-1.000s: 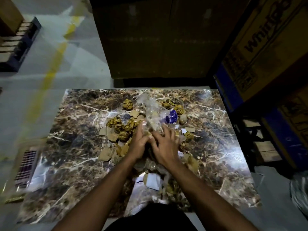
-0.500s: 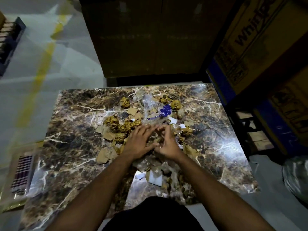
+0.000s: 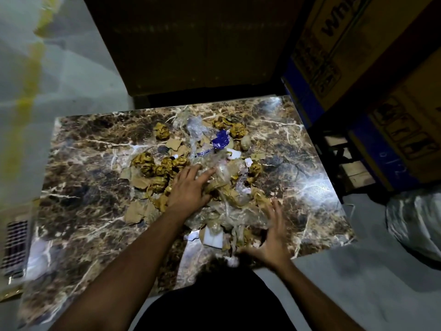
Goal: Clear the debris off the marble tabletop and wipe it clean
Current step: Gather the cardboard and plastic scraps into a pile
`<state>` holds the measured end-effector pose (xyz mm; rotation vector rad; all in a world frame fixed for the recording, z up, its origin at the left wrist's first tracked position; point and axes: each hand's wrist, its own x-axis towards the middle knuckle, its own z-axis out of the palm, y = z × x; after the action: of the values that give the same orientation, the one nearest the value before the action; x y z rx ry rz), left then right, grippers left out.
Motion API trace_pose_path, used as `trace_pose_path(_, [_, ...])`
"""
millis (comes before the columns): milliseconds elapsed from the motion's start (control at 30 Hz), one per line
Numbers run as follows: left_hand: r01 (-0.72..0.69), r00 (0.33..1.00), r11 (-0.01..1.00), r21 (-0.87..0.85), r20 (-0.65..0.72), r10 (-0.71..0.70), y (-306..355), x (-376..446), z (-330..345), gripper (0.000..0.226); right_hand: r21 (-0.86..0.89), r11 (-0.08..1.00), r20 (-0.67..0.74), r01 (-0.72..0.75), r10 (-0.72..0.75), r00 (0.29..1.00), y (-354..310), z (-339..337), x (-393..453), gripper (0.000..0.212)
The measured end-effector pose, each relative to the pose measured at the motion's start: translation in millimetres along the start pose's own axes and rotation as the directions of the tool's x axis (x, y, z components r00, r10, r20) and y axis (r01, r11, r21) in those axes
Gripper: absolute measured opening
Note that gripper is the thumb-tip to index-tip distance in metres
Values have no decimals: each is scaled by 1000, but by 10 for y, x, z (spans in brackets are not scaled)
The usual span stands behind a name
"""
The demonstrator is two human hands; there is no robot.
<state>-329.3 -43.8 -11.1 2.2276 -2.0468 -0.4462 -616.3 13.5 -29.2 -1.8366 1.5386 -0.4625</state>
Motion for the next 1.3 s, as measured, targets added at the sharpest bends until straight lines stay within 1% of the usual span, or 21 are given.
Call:
trace_pose_path(33, [5,1000,1000,-1,4,-5,4,0,2,87,-46,998,23,38,-37,999,-18,148,-88,148])
trace_pose_path(100, [13,1000,1000,-9,13,-13,13,-2,10,88,-129,987,2,99,-100,995,-98,388,-95,146])
trace_pose_path(233, [28,998,1000,-13,47,-28,19,-11,-18,91,-233,970,25,-72,80,996,-263,529,247,137])
trace_pose_path(267, [29,998,999,-15,55,-28,24,-9,-30,91,-244,966,17,-89,96,995,-278,533,309,132])
trace_pose_path(333, [28,998,999,-17,59,-27,27,-9,-42,92,-185,982,-33,-43,38,999,-214,528,387,116])
trace_pose_path(433, [32,998,999,-31,50,-31,10,-21,-31,91,57,997,-77,61,-56,995,-171,475,460,87])
trace_pose_path(533, [42,998,999,-21,47,-41,47,-31,-44,89,241,969,-89,49,-28,996,-283,460,539,91])
trace_pose_path(600, [47,998,998,-34,50,-45,51,-32,-19,88,289,955,-166,65,-17,986,-437,453,614,80])
trace_pose_path(700, [72,995,996,-54,70,-68,57,-20,-21,89,243,967,-246,83,-21,969,-832,381,721,53])
trace_pose_path(767, [106,992,992,-70,73,-101,113,-49,-89,74,234,969,-188,84,-40,981,-1107,377,833,47])
trace_pose_path(800, [169,982,981,-99,105,-159,113,-64,-58,63,209,975,-118,77,-53,992,-1234,397,905,50])
trace_pose_path(833, [178,974,981,-78,155,-164,39,-75,85,59,148,986,-35,73,-69,997,-1340,421,985,58])
trace_pose_path(867, [228,950,972,-55,230,-210,18,-116,114,66,63,995,58,76,-80,995,-1431,439,1062,67])
trace_pose_path(933, [244,949,968,-57,219,-226,-88,-135,260,87,-49,993,237,104,-90,967,-1582,445,1183,77])
trace_pose_path(967, [191,959,975,-111,233,-161,-80,-112,248,85,-60,991,307,119,-95,947,-1647,438,1214,76])
trace_pose_path(1000, [139,969,988,-70,215,-121,-41,-95,168,75,-70,989,356,133,-100,929,-1699,438,1232,74])
trace_pose_path(1033, [101,979,992,-71,185,-87,-31,-56,154,64,-93,985,381,148,-102,919,-1717,454,1244,70])
trace_pose_path(1067, [125,966,990,-72,235,-105,-13,-53,99,58,-139,977,383,160,-96,919,-1725,477,1252,66])
trace_pose_path(1167, [37,957,998,53,285,-50,29,-69,18,53,-271,953,287,135,-53,956,-1646,562,1297,59])
trace_pose_path(1233, [0,947,1000,20,320,-6,0,-116,-39,51,-283,952,225,115,-51,973,-1589,613,1341,51])
trace_pose_path(1300, [121,934,967,-223,357,-35,-98,-166,-105,47,-305,944,222,123,-55,974,-1588,658,1366,48])
